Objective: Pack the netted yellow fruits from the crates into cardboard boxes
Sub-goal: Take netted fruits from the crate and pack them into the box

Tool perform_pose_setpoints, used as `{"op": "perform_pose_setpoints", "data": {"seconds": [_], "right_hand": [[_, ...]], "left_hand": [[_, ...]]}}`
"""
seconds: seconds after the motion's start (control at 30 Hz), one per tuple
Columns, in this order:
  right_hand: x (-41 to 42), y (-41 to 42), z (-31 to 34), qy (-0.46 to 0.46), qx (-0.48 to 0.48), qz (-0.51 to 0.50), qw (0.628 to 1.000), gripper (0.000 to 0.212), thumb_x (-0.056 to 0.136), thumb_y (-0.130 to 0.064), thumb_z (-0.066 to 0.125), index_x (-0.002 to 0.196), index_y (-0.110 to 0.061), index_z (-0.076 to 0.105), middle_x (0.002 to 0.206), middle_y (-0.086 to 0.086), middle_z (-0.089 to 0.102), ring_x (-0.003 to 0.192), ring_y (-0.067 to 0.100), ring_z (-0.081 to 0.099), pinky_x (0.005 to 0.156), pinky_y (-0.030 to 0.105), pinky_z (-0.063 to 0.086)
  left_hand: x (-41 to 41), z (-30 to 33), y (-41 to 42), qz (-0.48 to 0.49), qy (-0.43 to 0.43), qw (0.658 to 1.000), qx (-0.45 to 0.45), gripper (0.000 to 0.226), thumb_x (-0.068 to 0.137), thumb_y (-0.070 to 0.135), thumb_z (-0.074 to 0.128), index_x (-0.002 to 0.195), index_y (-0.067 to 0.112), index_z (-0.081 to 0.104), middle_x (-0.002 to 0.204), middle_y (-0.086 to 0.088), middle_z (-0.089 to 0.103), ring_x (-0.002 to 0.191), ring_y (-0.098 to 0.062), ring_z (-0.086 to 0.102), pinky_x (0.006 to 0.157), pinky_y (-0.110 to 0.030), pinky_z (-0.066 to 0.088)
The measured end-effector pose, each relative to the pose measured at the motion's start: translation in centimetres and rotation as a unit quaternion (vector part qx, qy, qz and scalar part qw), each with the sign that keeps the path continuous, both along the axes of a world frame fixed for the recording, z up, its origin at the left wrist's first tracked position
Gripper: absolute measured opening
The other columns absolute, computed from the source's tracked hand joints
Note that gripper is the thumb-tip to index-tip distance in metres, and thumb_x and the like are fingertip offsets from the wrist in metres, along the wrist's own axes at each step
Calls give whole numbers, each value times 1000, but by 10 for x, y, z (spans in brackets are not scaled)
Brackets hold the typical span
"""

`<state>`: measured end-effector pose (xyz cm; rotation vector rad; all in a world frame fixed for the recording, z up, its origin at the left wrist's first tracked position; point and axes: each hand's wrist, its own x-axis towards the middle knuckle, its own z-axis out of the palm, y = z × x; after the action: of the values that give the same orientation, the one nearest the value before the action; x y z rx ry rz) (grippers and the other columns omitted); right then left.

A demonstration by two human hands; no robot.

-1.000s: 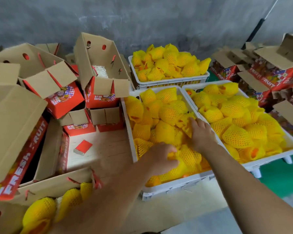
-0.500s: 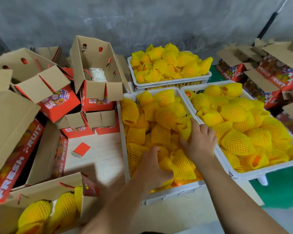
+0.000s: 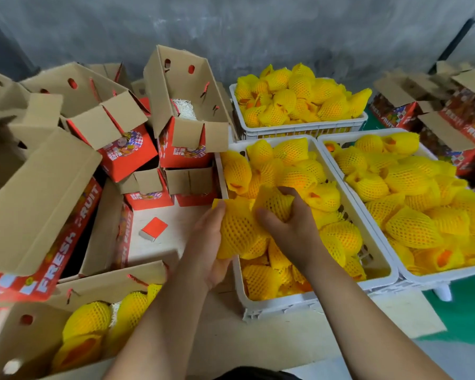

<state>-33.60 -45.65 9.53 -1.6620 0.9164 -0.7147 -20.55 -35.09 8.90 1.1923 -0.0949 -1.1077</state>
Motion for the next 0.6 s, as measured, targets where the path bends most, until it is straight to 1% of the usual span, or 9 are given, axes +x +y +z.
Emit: {"op": "perform_pose_setpoints", "data": {"seconds": [0.07, 0.13, 0.23, 0.3, 0.33, 0.37, 0.47, 0.53, 0.6], "right_hand": [[12, 19, 1, -17, 11, 11, 1000, 42, 77, -41, 75, 116, -36, 60, 99, -20, 72, 91, -2, 69, 76, 22, 58], [31, 47, 0, -14, 25, 36, 999, 43, 73, -42, 73, 114, -35, 59, 96, -19, 72, 85, -7, 68, 67, 14, 53], [65, 95, -6, -12, 57, 75, 995, 42, 70, -43, 75, 108, -38, 58, 95, -15, 69, 79, -9, 67, 61, 13, 51], [85, 125, -9, 2, 74, 88, 993, 43, 70, -45, 75, 110, -37, 60, 98, -13, 71, 86, -2, 70, 67, 18, 55], [93, 137, -11, 7, 94, 109, 990, 43, 73, -45, 73, 113, -36, 61, 100, -12, 73, 92, 5, 71, 71, 22, 57], [100, 150, -14, 7, 125, 141, 982, 41, 77, -44, 69, 117, -36, 61, 104, -11, 73, 98, 10, 71, 75, 24, 59], [122, 190, -21, 26, 198, 209, 957, 46, 77, -40, 58, 123, -33, 63, 115, -2, 72, 109, 19, 68, 91, 39, 58], [139, 217, -25, 83, 157, 199, 964, 55, 68, -46, 57, 122, -34, 63, 109, -3, 71, 105, 21, 68, 90, 40, 57], [152, 238, -32, 141, 90, 196, 966, 47, 69, -48, 59, 115, -42, 62, 101, -11, 69, 95, 13, 67, 83, 35, 56]], "left_hand": [[20, 4, 24, 52, 10, 999, -15, 39, 101, 51, 54, 127, 23, 65, 104, -6, 79, 88, -22, 78, 67, -38, 63], [44, 7, 55, 71, 19, 997, -29, 42, 97, 55, 56, 127, 26, 64, 104, -4, 79, 91, -21, 78, 66, -38, 63], [68, 10, 105, 31, 15, 999, -26, 60, 76, 56, 77, 128, 29, 62, 118, -9, 75, 107, -32, 73, 78, -46, 63], [83, 5, 141, 27, -19, 999, 4, 90, 61, 52, 91, 142, 36, 53, 135, -5, 65, 121, -35, 65, 90, -54, 60], [92, -1, 159, 29, -29, 999, 10, 98, 58, 51, 93, 145, 40, 50, 137, -3, 64, 122, -34, 64, 93, -56, 58], [100, -7, 179, 28, -34, 999, 7, 95, 59, 49, 94, 143, 43, 52, 136, -1, 66, 120, -32, 66, 93, -56, 58], [125, -25, 233, 31, -38, 999, 2, 58, 68, 46, 89, 123, 48, 68, 124, 5, 73, 111, -20, 72, 86, -50, 61], [137, -31, 258, 46, -59, 997, 27, 44, 69, 47, 89, 107, 59, 70, 113, 21, 74, 101, -6, 74, 76, -41, 63], [144, -39, 275, 73, -87, 992, 61, 50, 65, 51, 89, 107, 64, 67, 113, 25, 71, 99, -4, 73, 74, -39, 63]]}}
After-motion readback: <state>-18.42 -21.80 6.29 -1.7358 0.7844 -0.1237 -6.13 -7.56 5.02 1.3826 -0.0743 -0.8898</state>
